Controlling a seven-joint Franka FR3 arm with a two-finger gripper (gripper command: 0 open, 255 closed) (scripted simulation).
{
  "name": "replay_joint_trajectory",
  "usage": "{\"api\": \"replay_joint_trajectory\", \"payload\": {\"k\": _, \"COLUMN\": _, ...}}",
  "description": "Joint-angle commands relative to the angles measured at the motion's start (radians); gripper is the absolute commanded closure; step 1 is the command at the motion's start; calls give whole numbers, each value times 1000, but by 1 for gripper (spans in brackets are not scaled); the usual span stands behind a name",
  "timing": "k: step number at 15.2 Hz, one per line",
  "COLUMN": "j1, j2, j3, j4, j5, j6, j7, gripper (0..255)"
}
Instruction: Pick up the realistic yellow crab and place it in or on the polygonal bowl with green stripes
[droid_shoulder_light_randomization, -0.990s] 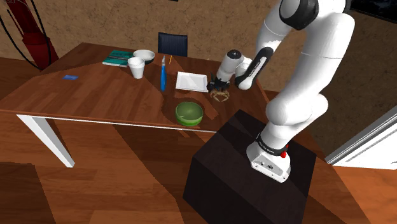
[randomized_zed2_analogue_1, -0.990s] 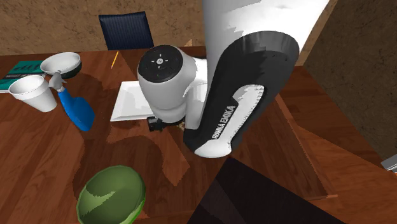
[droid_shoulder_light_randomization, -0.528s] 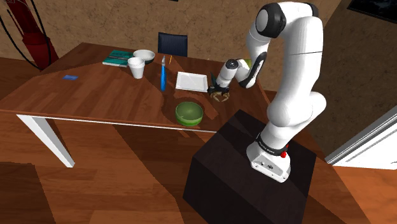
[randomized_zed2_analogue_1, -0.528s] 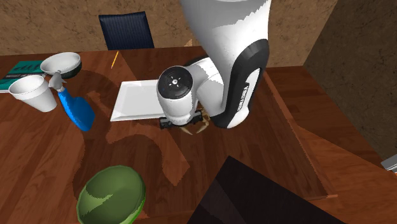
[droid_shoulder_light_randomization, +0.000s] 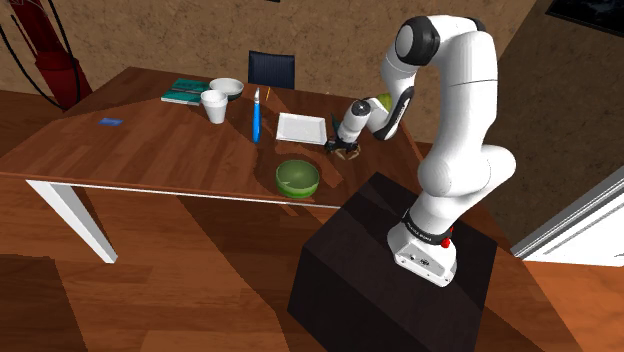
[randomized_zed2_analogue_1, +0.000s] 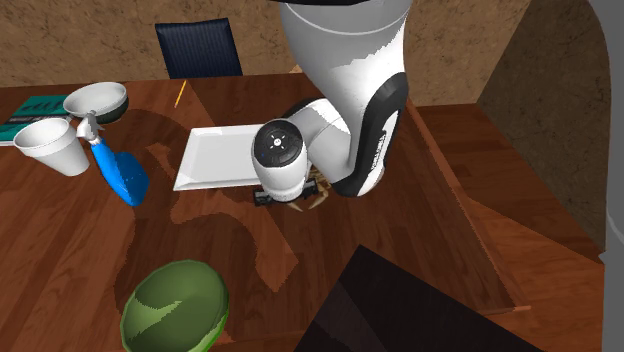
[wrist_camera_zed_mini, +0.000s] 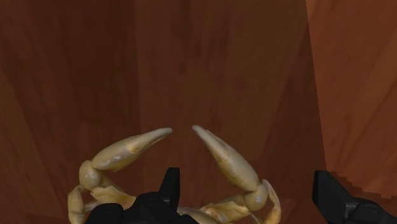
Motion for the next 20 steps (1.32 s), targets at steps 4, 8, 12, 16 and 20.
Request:
{"api": "replay_joint_trajectory", "payload": {"k": 4, "j1": -6, "j2": 7, "j3": 6, "j4": 6, "j5": -8, "j6": -3, "j7": 7, "gripper": 0}}
{"api": "replay_joint_trajectory", "payload": {"k": 8, "j1": -5, "j2": 6, "j3": 6, "j4": 6, "j5": -8, "j6": -3, "j7": 7, "gripper": 255}}
{"api": "replay_joint_trajectory", "payload": {"k": 12, "j1": -5, "j2": 6, "j3": 6, "j4": 6, "j5": -7, "j6": -2, "j7": 7, "gripper": 255}}
{"api": "replay_joint_trajectory", "payload": {"k": 16, "j1": -6, "j2": 7, "j3": 6, "j4": 6, "j5": -8, "j6": -3, "j7": 7, "gripper": 255}}
{"api": "replay_joint_trajectory", "payload": {"k": 20, "j1": 72, "j2": -46, "j3": -83, "j4": -43, "j5": 126, "j6": 39, "j7": -112, "gripper": 255}}
